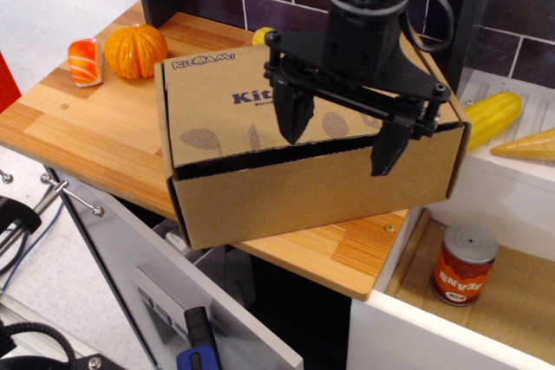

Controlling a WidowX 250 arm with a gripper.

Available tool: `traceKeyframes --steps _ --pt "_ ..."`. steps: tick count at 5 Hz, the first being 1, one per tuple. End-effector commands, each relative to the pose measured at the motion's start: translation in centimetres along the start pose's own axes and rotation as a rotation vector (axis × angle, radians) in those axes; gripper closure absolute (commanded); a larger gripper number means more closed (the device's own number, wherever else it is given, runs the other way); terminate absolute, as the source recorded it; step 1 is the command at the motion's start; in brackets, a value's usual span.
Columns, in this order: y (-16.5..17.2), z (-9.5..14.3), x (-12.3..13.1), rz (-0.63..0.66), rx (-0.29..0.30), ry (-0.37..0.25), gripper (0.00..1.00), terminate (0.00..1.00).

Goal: Open brown1fbox flap

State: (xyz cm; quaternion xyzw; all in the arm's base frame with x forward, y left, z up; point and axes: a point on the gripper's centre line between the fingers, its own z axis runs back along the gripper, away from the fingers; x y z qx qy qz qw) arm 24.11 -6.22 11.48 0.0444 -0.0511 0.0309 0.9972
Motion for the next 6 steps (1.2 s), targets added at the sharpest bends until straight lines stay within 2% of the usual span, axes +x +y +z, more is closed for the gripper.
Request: traceKeyframes --steps 1,2,3,4,5,6 --pt "0.0 0.0 0.0 0.000 0.000 0.000 0.00 0.00" --pt "0.8 0.0 0.4 -0.232 0.113 -0.088 0.00 0.00" --pt "1.3 -0.2 0.6 -0.391 0.179 -0.143 0.00 0.00" --pt "2.0 -0.3 1.0 -0.479 0.211 -0.160 0.00 0.00" --pt "2.4 -0.5 1.3 -0.561 0.267 -0.190 0.00 0.00" --pt "2.8 -0.8 1.5 -0.585 0.310 -0.211 0.00 0.00"
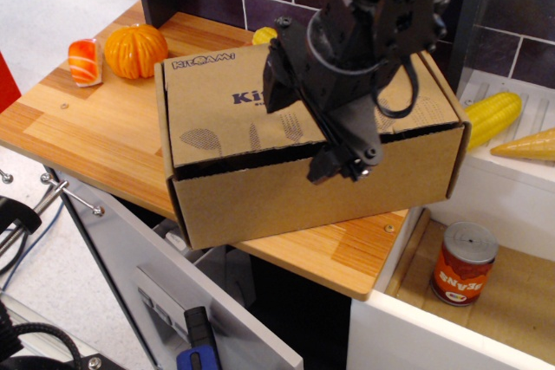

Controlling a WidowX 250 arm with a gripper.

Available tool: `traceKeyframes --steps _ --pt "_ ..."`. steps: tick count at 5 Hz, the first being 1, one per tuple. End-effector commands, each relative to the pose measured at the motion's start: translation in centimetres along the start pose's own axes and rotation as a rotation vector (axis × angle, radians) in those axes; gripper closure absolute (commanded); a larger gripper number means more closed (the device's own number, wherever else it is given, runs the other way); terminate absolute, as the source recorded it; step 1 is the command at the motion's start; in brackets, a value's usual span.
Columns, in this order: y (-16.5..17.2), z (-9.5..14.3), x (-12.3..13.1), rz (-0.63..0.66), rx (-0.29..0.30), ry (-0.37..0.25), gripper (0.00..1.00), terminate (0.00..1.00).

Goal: Open brown1fbox flap

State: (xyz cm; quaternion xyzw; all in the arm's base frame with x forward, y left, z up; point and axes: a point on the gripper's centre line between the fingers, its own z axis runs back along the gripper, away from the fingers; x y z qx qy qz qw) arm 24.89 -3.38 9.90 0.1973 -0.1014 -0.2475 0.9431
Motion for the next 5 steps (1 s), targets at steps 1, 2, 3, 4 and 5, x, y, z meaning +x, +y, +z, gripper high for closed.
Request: traceKeyframes --steps 1,2,3,4,5 --pt "1.2 0.5 0.6 -0.025 0.048 -0.072 0.00 0.00" --pt "1.6 0.2 0.6 -0.041 0.064 -0.085 0.00 0.00" --pt "2.1 0.1 0.8 -0.062 0.079 -0.087 0.00 0.00" --pt "2.4 0.1 0.8 -0.076 0.082 -0.086 0.00 0.00" --pt "2.8 0.5 1.0 -0.090 0.087 -0.076 0.00 0.00"
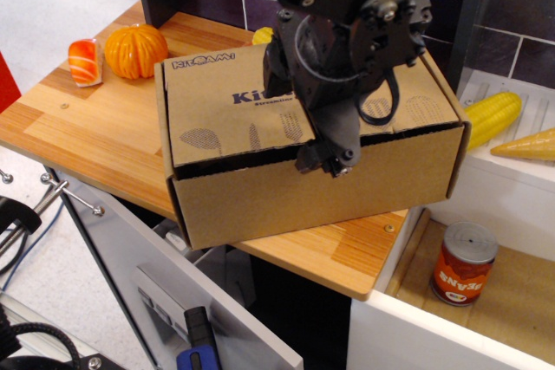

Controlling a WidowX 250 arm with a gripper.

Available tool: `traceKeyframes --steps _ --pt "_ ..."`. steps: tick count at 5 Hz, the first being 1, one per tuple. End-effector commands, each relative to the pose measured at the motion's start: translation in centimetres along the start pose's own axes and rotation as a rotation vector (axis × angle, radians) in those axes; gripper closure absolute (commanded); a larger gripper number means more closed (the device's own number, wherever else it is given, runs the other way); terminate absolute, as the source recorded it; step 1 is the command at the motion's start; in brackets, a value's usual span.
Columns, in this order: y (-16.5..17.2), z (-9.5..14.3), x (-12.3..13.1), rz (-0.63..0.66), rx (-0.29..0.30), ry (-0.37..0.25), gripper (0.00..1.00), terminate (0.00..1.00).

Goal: Open brown1fbox flap

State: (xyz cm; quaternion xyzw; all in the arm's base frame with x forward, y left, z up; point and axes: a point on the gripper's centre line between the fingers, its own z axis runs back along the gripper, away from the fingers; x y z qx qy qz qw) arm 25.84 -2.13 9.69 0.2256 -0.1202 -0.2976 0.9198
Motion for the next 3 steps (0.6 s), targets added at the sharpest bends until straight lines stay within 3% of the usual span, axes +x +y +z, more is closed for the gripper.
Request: traceKeyframes --steps 1,3 --pt "1.85 1.18 0.67 0.008 0.027 -0.028 0.00 0.00" --pt "2.17 1.24 0.54 -0.019 0.052 -0.029 0.00 0.00"
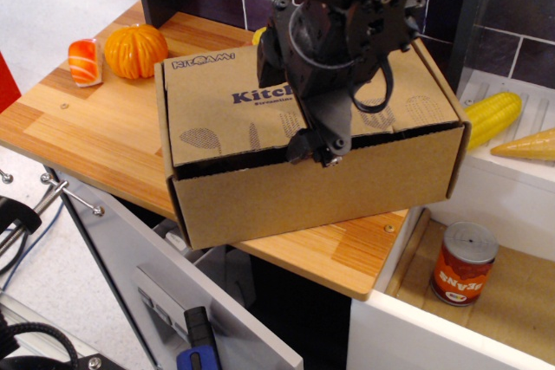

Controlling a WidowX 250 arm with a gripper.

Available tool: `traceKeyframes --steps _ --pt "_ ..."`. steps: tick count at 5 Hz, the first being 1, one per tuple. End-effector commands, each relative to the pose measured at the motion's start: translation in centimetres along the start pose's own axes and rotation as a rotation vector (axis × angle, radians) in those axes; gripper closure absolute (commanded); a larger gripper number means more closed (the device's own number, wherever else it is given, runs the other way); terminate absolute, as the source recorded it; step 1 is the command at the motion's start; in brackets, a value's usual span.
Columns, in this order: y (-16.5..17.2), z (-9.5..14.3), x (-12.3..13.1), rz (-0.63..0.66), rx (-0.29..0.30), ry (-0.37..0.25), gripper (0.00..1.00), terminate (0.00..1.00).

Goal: Open brown1fbox flap

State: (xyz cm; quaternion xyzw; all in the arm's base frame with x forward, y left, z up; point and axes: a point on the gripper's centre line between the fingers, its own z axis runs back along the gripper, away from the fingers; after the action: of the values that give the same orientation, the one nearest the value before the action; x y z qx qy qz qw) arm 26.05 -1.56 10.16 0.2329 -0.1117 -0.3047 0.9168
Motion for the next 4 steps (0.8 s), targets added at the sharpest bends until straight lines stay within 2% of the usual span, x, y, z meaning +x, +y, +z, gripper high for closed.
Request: traceKeyframes --steps 1,2,3,4 --pt "2.0 2.0 1.0 -0.042 0.111 -0.026 0.00 0.00" --pt "3.3 3.0 1.5 -0.095 0.178 -0.018 0.00 0.00" --pt "4.6 3.8 2.0 -0.133 0.182 -0.016 0.00 0.00" --pt "5.3 5.0 2.2 -0.229 0.303 -0.034 0.00 0.00"
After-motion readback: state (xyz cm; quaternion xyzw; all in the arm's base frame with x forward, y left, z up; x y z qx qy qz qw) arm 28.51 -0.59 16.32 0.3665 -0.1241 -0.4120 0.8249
